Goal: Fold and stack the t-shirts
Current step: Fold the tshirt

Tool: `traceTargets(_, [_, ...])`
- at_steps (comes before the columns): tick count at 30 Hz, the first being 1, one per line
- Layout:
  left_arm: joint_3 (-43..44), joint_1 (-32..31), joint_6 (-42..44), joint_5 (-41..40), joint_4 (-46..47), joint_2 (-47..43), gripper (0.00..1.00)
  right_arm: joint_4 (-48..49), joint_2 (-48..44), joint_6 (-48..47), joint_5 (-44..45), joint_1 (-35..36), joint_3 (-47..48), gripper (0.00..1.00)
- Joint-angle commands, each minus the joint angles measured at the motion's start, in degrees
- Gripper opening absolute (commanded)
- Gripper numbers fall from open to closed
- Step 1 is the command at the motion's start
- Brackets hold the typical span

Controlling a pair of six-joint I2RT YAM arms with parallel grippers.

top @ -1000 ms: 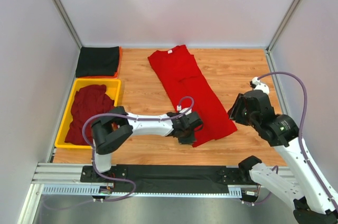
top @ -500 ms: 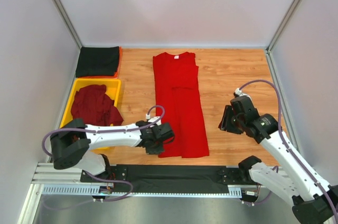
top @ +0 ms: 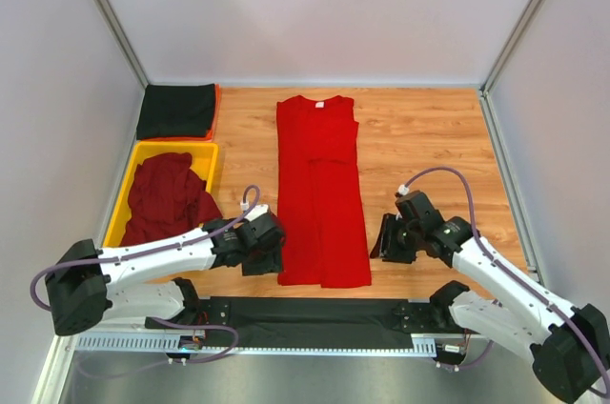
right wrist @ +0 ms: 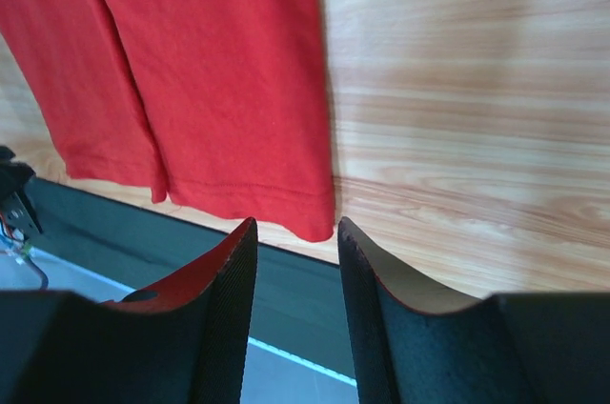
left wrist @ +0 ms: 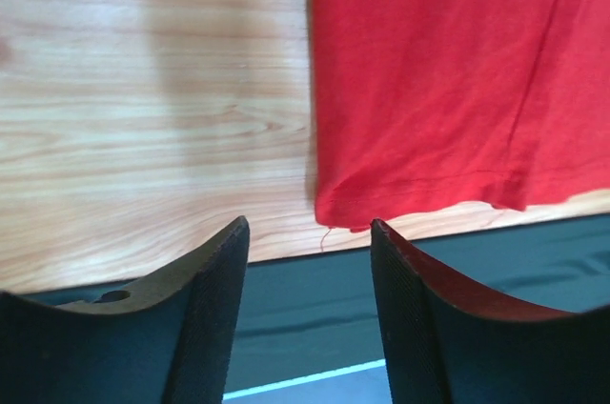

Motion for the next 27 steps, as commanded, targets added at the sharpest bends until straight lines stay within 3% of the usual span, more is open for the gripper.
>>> traceTargets(1, [-2.0,2.2,5.6,8.4,8.0,-1.1,0.63,4.9,1.9,3.7,-2.3,3.6,-1.9,0.41])
traceTargets(7, [-2.6,2.2,8.5,14.2,12.0,4.5,0.62,9.5,3.8,7.8,-1.6,8.9,-6.9,0.42])
traceTargets(15, [-2.6,2.2,7.9,11.3,6.9,9.6,0.5,9.5,3.5,10.0,1.0,10.5,-9.7,0.4])
traceTargets(27, [-3.6,2.3,6.9,9.0,3.5,7.1,0.53,8.4,5.5,9.5,3.0,10.8,-9.6,0.25])
